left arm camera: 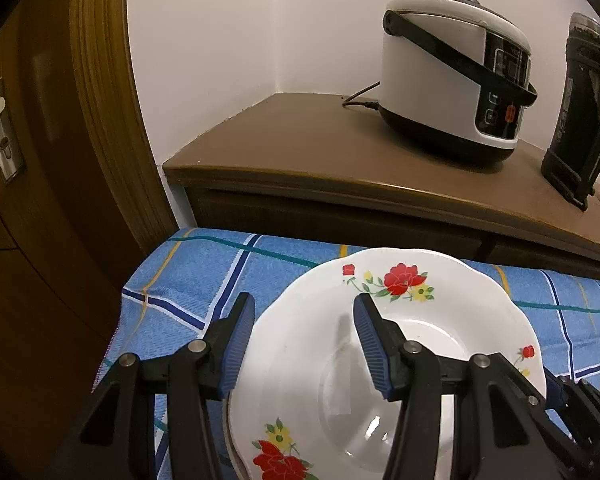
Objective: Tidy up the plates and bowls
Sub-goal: 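Lower the red-flower plate onto the floral plate stack with both grippers, then open both grippers and withdraw them from the plate stack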
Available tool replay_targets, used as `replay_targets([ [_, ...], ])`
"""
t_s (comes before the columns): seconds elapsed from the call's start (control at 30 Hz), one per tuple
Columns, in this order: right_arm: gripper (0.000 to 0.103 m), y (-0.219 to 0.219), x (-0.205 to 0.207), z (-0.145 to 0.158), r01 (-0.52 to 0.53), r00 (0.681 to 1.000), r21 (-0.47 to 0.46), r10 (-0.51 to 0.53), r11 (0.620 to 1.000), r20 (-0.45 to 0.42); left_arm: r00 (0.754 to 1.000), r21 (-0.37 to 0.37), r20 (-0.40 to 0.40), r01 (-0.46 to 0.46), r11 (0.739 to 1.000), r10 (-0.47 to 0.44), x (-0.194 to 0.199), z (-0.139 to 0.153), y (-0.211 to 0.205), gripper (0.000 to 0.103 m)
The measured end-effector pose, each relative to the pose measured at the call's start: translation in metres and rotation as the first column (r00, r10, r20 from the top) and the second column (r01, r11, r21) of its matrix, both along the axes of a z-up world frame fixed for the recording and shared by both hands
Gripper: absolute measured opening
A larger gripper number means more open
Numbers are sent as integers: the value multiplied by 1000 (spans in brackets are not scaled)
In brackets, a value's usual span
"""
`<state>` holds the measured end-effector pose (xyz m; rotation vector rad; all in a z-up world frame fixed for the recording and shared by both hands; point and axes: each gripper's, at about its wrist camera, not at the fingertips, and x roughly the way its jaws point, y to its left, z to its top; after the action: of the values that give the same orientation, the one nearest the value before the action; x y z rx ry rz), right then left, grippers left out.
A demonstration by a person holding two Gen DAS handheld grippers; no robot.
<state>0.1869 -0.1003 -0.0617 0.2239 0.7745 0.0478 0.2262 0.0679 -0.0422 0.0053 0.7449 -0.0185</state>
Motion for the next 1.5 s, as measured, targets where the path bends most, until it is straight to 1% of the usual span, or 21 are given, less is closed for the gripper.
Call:
replay_targets([
  [0.13,25,-3,1,-2,4,1000,16,-4,1000,4,1000,17,14,1,1000,-1,0,-3,-1,54],
  [0.17,25,-4,1,-3,2,1000,31,-2,1000,0,1000,23,14,1,1000,-2,0,-3,-2,54],
  [0.2,27,-8,2,-4,8,1000,58,-8,998,-2,1000,28,15,2,1000,-2,0,-3,-3,55],
  [0.23,34,-11,1,-6,17,1000,75,-17,997,-4,1000,29,16,1,1000,-1,0,-3,-3,55],
  [0.27,37,-14,0,-6,26,1000,91,-26,996,-6,1000,31,16,-1,1000,1,0,-4,-3,55],
  [0.33,37,-19,-3,-7,39,999,105,-39,994,-2,1000,38,17,-3,999,2,-1,-4,-3,55],
  [0.47,38,-22,-17,1,75,996,88,-79,993,50,1000,46,30,-10,999,9,-5,-4,-4,58],
  [0.5,40,-22,-21,2,87,994,79,-92,993,59,999,39,34,-13,999,12,-7,-3,-4,58],
  [0.53,45,-23,-23,3,97,993,72,-102,993,66,999,31,37,-14,999,13,-8,-2,-3,60],
  [0.57,48,-24,-26,4,107,991,68,-112,992,71,999,22,40,-13,1000,12,-11,-1,-3,62],
  [0.73,48,-30,-41,8,144,984,62,-150,988,101,999,9,36,-24,1000,24,-25,2,-2,63],
  [0.8,48,-29,-46,10,137,984,54,-142,989,104,999,8,40,-21,1000,21,-33,6,-3,63],
  [0.9,50,-27,-55,13,127,985,37,-130,991,114,998,39,63,-28,999,25,-46,14,-6,63],
  [0.93,52,-27,-60,15,126,984,28,-128,992,124,997,51,72,-31,998,28,-50,17,-7,63],
  [1.0,60,-28,-70,21,133,980,9,-133,991,147,995,71,95,-36,997,29,-62,23,-9,64],
  [1.03,66,-30,-77,25,140,977,7,-140,990,160,994,77,104,-35,996,27,-67,26,-11,64],
  [1.1,68,-31,-89,31,144,971,4,-142,990,190,992,95,127,-38,995,26,-79,32,-16,64],
  [1.17,69,-31,-101,39,141,967,-24,-132,990,218,989,113,146,-38,993,21,-91,37,-22,64],
  [1.27,77,-31,-115,47,138,963,-45,-123,989,240,988,111,153,-30,993,13,-103,41,-29,64],
  [1.4,78,-32,-130,53,132,960,-67,-110,989,258,988,117,154,-22,993,4,-117,43,-38,64],
  [1.5,78,-30,-138,54,116,964,-76,-93,990,251,989,100,150,-24,995,9,-128,45,-38,64],
])
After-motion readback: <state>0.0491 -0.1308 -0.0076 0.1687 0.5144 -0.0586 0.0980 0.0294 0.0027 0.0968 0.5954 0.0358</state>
